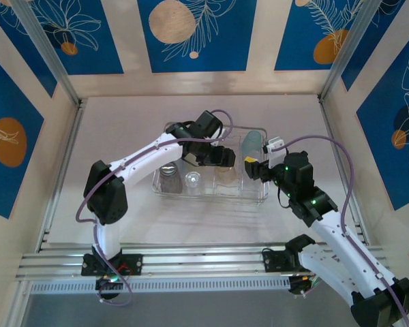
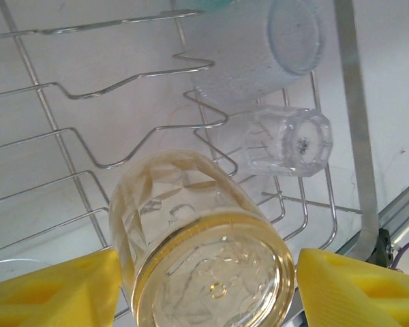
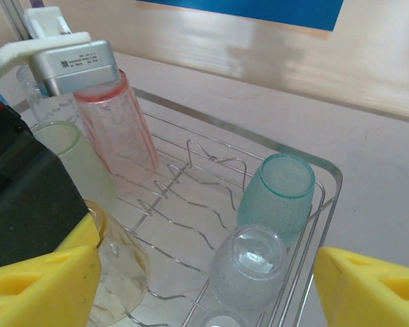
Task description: Load the cups into the dish rack
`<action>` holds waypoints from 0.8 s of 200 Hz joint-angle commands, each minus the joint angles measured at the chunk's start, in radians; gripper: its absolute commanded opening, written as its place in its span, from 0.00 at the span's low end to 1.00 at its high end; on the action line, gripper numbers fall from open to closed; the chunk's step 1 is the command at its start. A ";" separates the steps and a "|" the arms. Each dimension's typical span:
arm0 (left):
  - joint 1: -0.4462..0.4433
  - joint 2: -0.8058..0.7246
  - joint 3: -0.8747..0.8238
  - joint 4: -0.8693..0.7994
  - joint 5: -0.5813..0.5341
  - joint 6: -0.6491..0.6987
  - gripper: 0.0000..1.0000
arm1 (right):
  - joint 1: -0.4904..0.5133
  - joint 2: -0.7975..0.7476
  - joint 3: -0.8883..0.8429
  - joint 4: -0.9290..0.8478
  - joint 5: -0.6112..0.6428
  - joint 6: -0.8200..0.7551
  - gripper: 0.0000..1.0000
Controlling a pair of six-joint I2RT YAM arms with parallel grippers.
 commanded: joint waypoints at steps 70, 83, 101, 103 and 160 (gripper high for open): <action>-0.033 0.089 0.086 -0.114 -0.025 0.073 0.68 | -0.079 -0.035 -0.054 0.002 -0.208 0.133 0.79; -0.036 0.099 0.094 -0.122 -0.030 0.078 0.68 | -0.076 -0.047 -0.059 -0.001 -0.192 0.121 0.79; -0.039 0.108 0.107 -0.135 -0.035 0.082 0.69 | -0.077 -0.052 -0.057 -0.010 -0.182 0.111 0.79; -0.039 0.109 0.108 -0.136 -0.036 0.082 0.69 | -0.077 -0.052 -0.056 -0.011 -0.182 0.111 0.79; -0.056 0.146 0.172 -0.195 -0.083 0.103 0.68 | -0.077 -0.051 -0.064 -0.008 -0.173 0.117 0.80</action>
